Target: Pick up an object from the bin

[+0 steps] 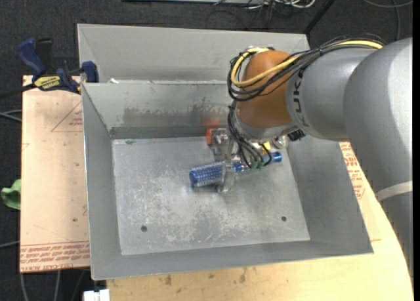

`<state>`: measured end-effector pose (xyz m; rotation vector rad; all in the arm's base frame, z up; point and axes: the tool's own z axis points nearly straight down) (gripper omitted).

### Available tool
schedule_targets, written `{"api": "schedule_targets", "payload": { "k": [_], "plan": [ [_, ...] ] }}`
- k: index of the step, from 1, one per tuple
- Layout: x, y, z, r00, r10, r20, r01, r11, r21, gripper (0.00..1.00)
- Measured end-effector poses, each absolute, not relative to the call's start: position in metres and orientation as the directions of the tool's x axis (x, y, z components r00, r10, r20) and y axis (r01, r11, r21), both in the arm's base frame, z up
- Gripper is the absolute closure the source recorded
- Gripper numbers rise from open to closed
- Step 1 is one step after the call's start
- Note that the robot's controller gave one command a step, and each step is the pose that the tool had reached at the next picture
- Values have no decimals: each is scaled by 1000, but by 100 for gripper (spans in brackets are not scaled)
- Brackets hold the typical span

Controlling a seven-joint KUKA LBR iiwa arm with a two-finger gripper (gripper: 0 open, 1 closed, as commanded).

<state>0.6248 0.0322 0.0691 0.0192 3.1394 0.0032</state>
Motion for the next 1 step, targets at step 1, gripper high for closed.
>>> {"api": "schedule_targets", "payload": {
  "k": [1],
  "plan": [
    [623, 32, 69, -1000, 13, -1, 13, 1000, 2, 100]
  ]
}}
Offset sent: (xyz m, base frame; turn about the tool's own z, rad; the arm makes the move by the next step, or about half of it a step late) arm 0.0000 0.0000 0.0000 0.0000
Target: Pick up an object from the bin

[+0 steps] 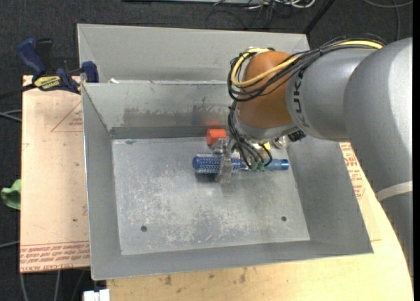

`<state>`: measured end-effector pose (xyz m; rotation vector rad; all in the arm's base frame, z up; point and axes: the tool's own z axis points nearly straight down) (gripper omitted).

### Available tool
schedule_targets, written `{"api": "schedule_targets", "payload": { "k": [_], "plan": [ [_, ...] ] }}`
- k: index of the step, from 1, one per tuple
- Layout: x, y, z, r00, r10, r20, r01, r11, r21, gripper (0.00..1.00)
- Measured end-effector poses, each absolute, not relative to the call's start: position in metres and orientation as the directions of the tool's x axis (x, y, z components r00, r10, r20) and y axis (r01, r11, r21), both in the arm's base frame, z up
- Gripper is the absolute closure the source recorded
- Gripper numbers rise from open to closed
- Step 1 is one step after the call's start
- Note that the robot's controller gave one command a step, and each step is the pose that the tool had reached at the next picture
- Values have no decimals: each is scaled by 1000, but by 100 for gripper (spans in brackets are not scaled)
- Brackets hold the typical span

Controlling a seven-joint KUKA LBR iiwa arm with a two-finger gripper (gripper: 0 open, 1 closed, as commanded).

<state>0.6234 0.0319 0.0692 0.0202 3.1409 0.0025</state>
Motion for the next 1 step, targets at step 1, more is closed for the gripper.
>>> {"api": "schedule_targets", "payload": {
  "k": [1],
  "plan": [
    [629, 26, 258, -1000, 22, -11, 22, 1000, 2, 100]
  ]
}}
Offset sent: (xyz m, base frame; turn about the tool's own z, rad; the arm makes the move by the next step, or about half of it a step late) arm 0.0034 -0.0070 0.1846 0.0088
